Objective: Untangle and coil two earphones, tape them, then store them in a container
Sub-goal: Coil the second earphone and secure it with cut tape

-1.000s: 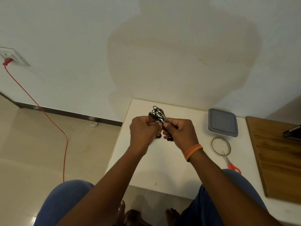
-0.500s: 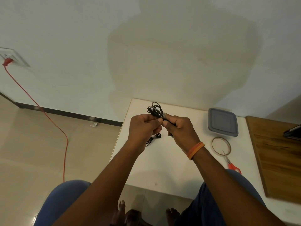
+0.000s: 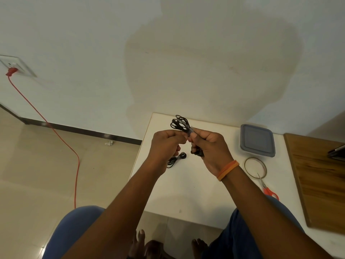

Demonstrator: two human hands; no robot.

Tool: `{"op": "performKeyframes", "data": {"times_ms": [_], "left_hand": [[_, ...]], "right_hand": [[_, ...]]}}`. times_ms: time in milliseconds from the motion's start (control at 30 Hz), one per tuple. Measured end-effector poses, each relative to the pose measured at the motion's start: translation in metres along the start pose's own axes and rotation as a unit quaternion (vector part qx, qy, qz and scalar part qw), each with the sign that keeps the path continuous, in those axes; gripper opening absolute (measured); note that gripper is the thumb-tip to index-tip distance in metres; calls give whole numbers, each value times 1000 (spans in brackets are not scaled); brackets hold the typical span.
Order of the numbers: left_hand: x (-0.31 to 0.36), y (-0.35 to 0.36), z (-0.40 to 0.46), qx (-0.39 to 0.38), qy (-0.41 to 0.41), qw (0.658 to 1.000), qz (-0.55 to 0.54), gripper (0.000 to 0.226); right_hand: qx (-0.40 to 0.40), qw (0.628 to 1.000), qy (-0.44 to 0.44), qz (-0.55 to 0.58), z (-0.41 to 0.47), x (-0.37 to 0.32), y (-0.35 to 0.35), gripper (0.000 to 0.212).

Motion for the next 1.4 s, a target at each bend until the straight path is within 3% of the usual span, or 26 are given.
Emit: {"op": "performKeyframes", "data": {"times_ms": [100, 200, 567, 800, 1033, 1167, 1233, 1400], "left_hand": [[3, 2, -1, 4, 18, 1000, 20, 10], [5, -1, -2, 18, 34, 999, 38, 12], [6, -1, -2, 15, 48, 997, 56, 16], [9, 3, -2, -19, 44, 998, 28, 5], [8, 2, -2, -52, 28, 998, 8, 3], [6, 2, 0, -83, 3, 996, 15, 4], [12, -2, 2, -74, 30, 996, 31, 4], [28, -1, 0, -80, 126, 986, 77, 15]], "right_hand": [[-26, 999, 26, 31, 0, 2, 0, 24], [-31, 999, 23, -9, -2, 1, 2, 22], [16, 999, -4, -34, -2, -3, -3, 22], [2, 997, -66, -32, 0, -15, -4, 23], [-30, 998, -31, 37, 2, -15, -3, 56], [-50, 998, -35, -9, 1, -18, -3, 23], [-56, 997, -45, -21, -1, -19, 0, 8], [-64, 996, -55, -1, -3, -25, 2, 3]]}}
Point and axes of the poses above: each hand's wrist, its own z-axis towards the middle knuckle, its own y-axis out of the palm, x = y × z, the point moved 9 cm from there along z, towards the middle knuckle, and after that the axes turned 1 degree about -y, right-handed, at the moved point
